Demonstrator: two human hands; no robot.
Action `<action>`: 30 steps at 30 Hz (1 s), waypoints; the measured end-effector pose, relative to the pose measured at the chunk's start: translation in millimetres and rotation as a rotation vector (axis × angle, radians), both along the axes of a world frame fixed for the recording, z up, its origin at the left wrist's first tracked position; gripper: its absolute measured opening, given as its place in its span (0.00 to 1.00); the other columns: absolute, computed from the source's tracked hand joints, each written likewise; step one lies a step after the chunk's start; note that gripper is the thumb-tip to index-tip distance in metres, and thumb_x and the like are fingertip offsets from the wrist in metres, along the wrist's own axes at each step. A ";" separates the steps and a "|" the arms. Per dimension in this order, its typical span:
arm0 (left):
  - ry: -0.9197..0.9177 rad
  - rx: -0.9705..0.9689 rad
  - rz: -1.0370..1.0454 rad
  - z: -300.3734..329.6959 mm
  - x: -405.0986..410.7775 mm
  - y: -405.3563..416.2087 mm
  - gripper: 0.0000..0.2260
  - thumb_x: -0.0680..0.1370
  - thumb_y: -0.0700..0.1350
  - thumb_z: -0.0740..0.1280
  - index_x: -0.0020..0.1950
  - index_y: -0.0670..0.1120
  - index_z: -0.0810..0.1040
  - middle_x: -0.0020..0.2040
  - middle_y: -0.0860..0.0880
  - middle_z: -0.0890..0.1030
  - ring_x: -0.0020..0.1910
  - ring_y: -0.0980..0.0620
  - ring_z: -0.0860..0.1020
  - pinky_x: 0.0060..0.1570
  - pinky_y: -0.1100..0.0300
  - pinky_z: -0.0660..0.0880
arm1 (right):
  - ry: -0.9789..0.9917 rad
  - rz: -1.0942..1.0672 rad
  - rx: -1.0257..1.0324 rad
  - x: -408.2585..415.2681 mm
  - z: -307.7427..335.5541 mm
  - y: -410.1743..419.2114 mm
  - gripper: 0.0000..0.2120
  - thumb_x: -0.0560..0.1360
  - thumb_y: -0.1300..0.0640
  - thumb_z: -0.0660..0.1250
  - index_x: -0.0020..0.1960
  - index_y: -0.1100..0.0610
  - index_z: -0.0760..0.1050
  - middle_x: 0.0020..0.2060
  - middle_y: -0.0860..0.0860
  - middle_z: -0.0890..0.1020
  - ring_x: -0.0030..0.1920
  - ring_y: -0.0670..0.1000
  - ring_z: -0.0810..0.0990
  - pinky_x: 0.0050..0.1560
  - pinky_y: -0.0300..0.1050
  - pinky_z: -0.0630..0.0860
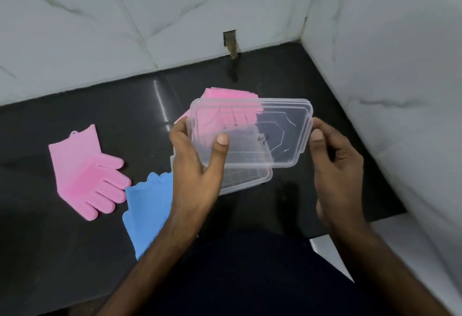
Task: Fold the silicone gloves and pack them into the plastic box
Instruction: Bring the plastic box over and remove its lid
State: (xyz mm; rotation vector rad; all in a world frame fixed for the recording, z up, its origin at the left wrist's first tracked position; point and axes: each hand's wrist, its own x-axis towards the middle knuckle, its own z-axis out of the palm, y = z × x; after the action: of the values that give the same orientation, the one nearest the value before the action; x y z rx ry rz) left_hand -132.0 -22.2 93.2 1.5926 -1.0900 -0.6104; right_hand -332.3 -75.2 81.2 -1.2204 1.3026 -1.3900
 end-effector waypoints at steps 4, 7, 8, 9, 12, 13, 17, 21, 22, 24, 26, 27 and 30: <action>0.261 -0.060 -0.079 0.4 -21.5 -14.0 0.27 0.80 0.67 0.57 0.70 0.49 0.66 0.74 0.60 0.72 0.74 0.59 0.71 0.71 0.59 0.69 | -0.079 -0.091 0.031 -18.4 4.0 6.7 0.14 0.83 0.40 0.54 0.52 0.43 0.76 0.43 0.43 0.80 0.44 0.45 0.77 0.48 0.42 0.75; 0.579 -0.069 -0.103 -1.0 -31.6 -28.1 0.19 0.83 0.60 0.57 0.67 0.52 0.75 0.78 0.53 0.72 0.77 0.53 0.71 0.75 0.49 0.69 | -0.135 -0.123 0.086 -31.5 1.0 13.2 0.16 0.82 0.39 0.53 0.44 0.43 0.75 0.39 0.42 0.78 0.42 0.44 0.75 0.47 0.40 0.74; 0.597 -0.038 -0.113 -1.5 -34.0 -33.0 0.18 0.84 0.58 0.57 0.68 0.53 0.77 0.78 0.52 0.72 0.76 0.52 0.72 0.74 0.47 0.70 | -0.107 -0.121 0.097 -37.1 -0.7 14.9 0.15 0.83 0.40 0.55 0.43 0.44 0.74 0.38 0.43 0.77 0.41 0.44 0.75 0.46 0.40 0.74; 0.564 0.000 -0.119 -2.5 -36.5 -37.5 0.18 0.84 0.57 0.58 0.71 0.54 0.76 0.78 0.52 0.72 0.76 0.51 0.72 0.75 0.45 0.70 | -0.059 -0.115 0.105 -42.5 -2.7 17.1 0.14 0.83 0.43 0.58 0.42 0.46 0.74 0.38 0.46 0.79 0.40 0.44 0.75 0.44 0.39 0.75; 0.362 0.061 -0.151 -9.4 -45.4 -52.6 0.18 0.87 0.49 0.58 0.78 0.55 0.71 0.76 0.56 0.74 0.74 0.52 0.73 0.75 0.43 0.71 | 0.024 -0.105 0.158 -55.7 -10.5 25.9 0.09 0.79 0.43 0.67 0.44 0.46 0.73 0.41 0.54 0.83 0.43 0.48 0.82 0.48 0.44 0.77; 0.293 0.069 -0.183 -12.0 -50.3 -58.3 0.19 0.88 0.46 0.57 0.79 0.54 0.70 0.75 0.58 0.75 0.73 0.56 0.74 0.74 0.47 0.72 | 0.034 -0.108 0.186 -59.3 -12.8 29.5 0.08 0.77 0.42 0.68 0.45 0.43 0.72 0.42 0.52 0.85 0.45 0.48 0.84 0.49 0.46 0.78; -0.043 0.129 -0.287 -14.4 -71.4 -82.6 0.23 0.88 0.49 0.57 0.84 0.55 0.59 0.65 0.74 0.72 0.61 0.74 0.74 0.61 0.72 0.73 | 0.186 -0.098 0.258 -75.8 -19.0 39.8 0.08 0.76 0.42 0.67 0.46 0.42 0.68 0.42 0.48 0.87 0.44 0.49 0.86 0.50 0.57 0.82; -0.213 0.217 -0.388 -11.7 -95.5 -110.4 0.18 0.86 0.44 0.64 0.76 0.48 0.69 0.66 0.55 0.76 0.64 0.56 0.76 0.67 0.50 0.77 | 0.462 -0.088 0.351 -99.5 -30.2 44.1 0.06 0.79 0.45 0.67 0.47 0.45 0.72 0.36 0.47 0.83 0.37 0.50 0.83 0.44 0.55 0.81; -0.250 0.251 -0.403 -11.9 -103.3 -116.3 0.18 0.85 0.44 0.65 0.75 0.47 0.70 0.65 0.52 0.76 0.64 0.54 0.76 0.67 0.48 0.77 | 0.513 -0.087 0.381 -104.5 -33.6 45.9 0.07 0.79 0.43 0.67 0.47 0.45 0.72 0.35 0.47 0.83 0.36 0.48 0.82 0.42 0.52 0.81; -0.380 0.300 -0.438 -13.9 -117.8 -125.0 0.20 0.83 0.44 0.68 0.75 0.45 0.70 0.66 0.47 0.75 0.65 0.50 0.75 0.69 0.46 0.75 | 0.572 -0.070 0.439 -111.3 -40.6 49.9 0.08 0.78 0.41 0.67 0.47 0.44 0.71 0.34 0.46 0.82 0.35 0.44 0.80 0.37 0.46 0.78; -0.497 0.344 -0.488 -17.7 -130.4 -130.4 0.23 0.82 0.45 0.71 0.75 0.44 0.69 0.67 0.45 0.73 0.66 0.47 0.72 0.69 0.45 0.73 | 0.613 -0.049 0.494 -116.0 -49.0 52.9 0.09 0.78 0.40 0.67 0.48 0.44 0.71 0.35 0.45 0.81 0.35 0.42 0.79 0.34 0.39 0.72; -0.537 0.375 -0.512 -20.3 -137.0 -132.6 0.25 0.81 0.45 0.72 0.76 0.44 0.69 0.67 0.45 0.73 0.66 0.46 0.72 0.69 0.45 0.73 | 0.626 -0.040 0.519 -118.5 -53.4 53.9 0.09 0.78 0.41 0.67 0.49 0.45 0.72 0.35 0.45 0.81 0.36 0.41 0.79 0.33 0.37 0.69; -0.667 0.477 -0.556 -30.7 -154.0 -136.4 0.29 0.79 0.47 0.74 0.76 0.43 0.66 0.68 0.43 0.72 0.68 0.43 0.71 0.69 0.44 0.71 | 0.643 0.002 0.570 -123.7 -65.7 55.2 0.08 0.78 0.43 0.68 0.49 0.45 0.74 0.37 0.43 0.80 0.36 0.40 0.79 0.32 0.33 0.67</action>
State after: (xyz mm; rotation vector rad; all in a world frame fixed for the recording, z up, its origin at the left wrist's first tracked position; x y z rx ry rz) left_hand -285.9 -158.5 62.5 1.9766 -2.0433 -0.7616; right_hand -456.0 -20.0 15.5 -1.2886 1.9581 -0.5388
